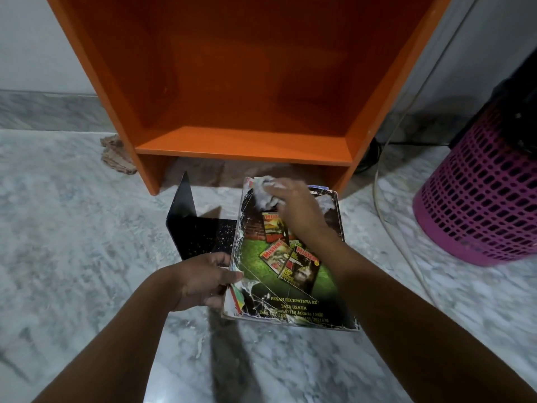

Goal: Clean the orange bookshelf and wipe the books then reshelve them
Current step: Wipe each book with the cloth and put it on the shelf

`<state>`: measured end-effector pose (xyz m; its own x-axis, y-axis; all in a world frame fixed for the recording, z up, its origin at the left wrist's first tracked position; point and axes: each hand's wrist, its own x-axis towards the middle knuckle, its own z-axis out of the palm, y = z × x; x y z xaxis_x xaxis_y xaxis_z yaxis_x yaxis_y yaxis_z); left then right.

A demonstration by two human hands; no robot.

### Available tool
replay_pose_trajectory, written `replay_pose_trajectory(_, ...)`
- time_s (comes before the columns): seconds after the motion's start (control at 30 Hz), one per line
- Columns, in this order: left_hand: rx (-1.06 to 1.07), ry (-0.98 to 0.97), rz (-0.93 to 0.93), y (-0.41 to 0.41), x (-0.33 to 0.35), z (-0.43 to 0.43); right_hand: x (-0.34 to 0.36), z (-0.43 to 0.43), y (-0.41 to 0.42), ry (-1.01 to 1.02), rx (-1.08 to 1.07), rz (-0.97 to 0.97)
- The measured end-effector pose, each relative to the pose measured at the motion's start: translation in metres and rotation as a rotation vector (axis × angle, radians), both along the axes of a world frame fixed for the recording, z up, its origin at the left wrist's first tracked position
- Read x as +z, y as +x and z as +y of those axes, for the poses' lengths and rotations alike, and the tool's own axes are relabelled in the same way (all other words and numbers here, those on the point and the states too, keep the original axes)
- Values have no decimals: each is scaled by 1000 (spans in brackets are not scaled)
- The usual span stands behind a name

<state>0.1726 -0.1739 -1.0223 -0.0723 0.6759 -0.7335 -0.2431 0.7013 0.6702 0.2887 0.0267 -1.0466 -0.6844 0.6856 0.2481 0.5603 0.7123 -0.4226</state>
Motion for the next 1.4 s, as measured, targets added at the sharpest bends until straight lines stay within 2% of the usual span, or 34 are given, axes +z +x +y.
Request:
replay_pose_trajectory(0.13,18,-4,25,2,1,0,10,55,32,-136,-539,86)
replay_pose_trajectory(0.2,15,-13,40,3,1,0,16,65,47,-160,-645,143)
replay_pose_trajectory(0.27,5,-13,52,3,2,0,22,53,52,-78,-615,206)
replay_pose_trajectory(0.33,-6,-11,55,3,2,0,26,25,45,0,-477,206)
replay_pose_trajectory(0.43,-22,-14,63,2,1,0,19,-18,29,66,-133,13)
replay_pose_trajectory(0.5,-22,-18,61,2,2,0,5,-19,28,65,-42,-98)
replay_pose_trajectory(0.57,-29,-21,67,1,2,-1,-7,1,38,13,-186,3)
replay_pose_trajectory(0.63,-44,-14,84,1,2,-2,-4,25,57,-170,-464,202)
replay_pose_trajectory(0.7,-50,-7,98,2,2,-2,3,49,83,-346,-631,294)
replay_pose_trajectory(0.77,-29,-13,90,4,3,-2,12,60,103,-355,-714,299)
replay_pose_trajectory(0.83,-21,-20,83,6,4,-2,22,51,105,-267,-716,371)
replay_pose_trajectory(0.93,-12,-14,74,6,6,-1,34,3,86,-143,-519,410)
replay_pose_trajectory(1.07,-20,-11,81,9,9,-1,19,-78,67,-229,39,129)
replay_pose_trajectory(1.1,-13,-10,83,9,9,-1,13,-88,66,-221,116,60)
replay_pose_trajectory(1.13,-14,-12,91,9,8,-1,7,-89,69,-207,102,32)
replay_pose_trajectory(1.17,-24,-14,106,9,7,-2,7,-84,72,-212,0,54)
replay_pose_trajectory(1.23,-39,-18,164,9,6,-2,12,-63,82,-262,-289,173)
replay_pose_trajectory(1.3,-54,-24,229,10,7,-1,22,-44,97,-272,-469,290)
replay_pose_trajectory(1.33,-62,-26,252,11,8,-1,27,-42,103,-253,-480,307)
replay_pose_trajectory(1.4,-62,-22,265,10,10,1,38,-63,104,-293,-372,327)
